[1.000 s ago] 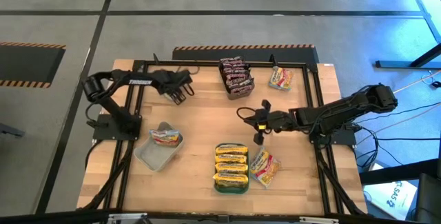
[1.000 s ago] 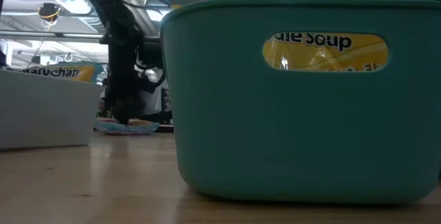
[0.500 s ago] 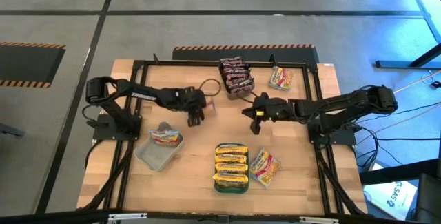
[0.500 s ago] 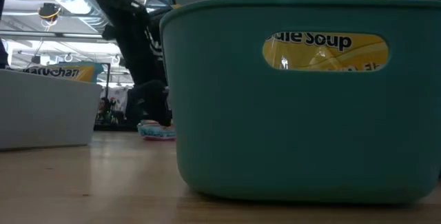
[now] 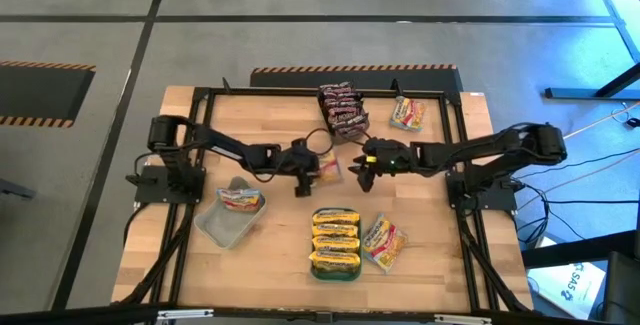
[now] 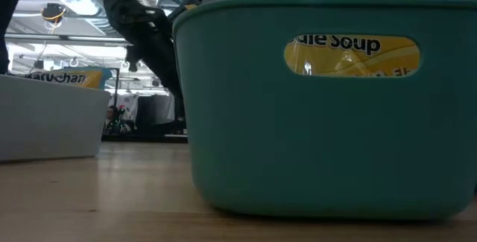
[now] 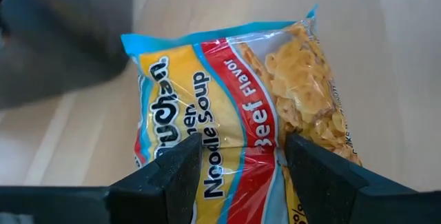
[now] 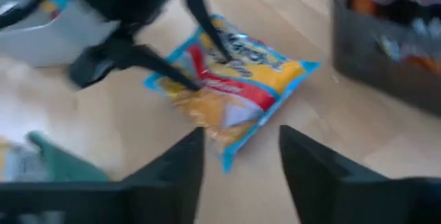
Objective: Sort Maruchan noodles
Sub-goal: Put the blue noodle pack into the white bin
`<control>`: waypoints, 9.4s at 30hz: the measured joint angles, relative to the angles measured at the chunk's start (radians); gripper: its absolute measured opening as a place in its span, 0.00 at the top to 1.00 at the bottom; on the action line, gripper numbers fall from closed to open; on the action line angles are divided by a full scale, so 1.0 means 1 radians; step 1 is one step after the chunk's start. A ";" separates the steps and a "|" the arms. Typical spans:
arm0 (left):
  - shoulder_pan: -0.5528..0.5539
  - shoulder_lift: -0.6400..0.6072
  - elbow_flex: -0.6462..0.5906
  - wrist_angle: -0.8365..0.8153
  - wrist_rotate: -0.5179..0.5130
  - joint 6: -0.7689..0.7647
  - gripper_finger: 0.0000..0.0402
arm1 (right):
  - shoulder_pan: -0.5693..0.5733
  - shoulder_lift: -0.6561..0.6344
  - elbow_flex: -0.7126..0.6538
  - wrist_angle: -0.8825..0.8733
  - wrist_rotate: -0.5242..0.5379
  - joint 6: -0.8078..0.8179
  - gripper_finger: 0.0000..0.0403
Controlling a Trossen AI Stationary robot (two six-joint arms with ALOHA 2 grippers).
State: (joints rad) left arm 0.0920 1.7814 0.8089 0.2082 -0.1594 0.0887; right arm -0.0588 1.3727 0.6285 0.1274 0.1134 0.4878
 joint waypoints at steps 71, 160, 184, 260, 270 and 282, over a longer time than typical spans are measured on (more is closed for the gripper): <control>-0.045 -0.422 -0.054 -0.136 -0.029 -0.214 0.31 | 0.003 0.363 0.130 0.339 -0.297 -0.226 0.75; -0.078 -0.256 -0.078 -0.297 -0.234 -0.008 0.58 | -0.111 0.444 0.435 -0.346 -0.437 -0.277 0.93; -0.042 -0.090 -0.071 -0.192 -0.014 -0.134 0.58 | -0.112 0.346 0.076 0.212 -0.447 -0.057 0.93; -0.066 -0.162 -0.080 -0.129 -0.059 -0.230 0.56 | -0.102 0.524 0.240 0.319 -0.351 0.074 0.74; -0.066 -0.447 -0.077 -0.223 -0.067 -0.262 0.54 | -0.085 0.454 0.240 0.278 -0.329 -0.097 0.72; -0.059 -0.551 -0.077 -0.172 -0.128 -0.281 0.54 | -0.010 0.448 0.300 0.308 -0.289 -0.345 0.70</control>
State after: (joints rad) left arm 0.0326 1.2304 0.7322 0.0360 -0.2871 -0.1926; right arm -0.0685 1.8210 0.9287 0.4351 -0.1754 0.1425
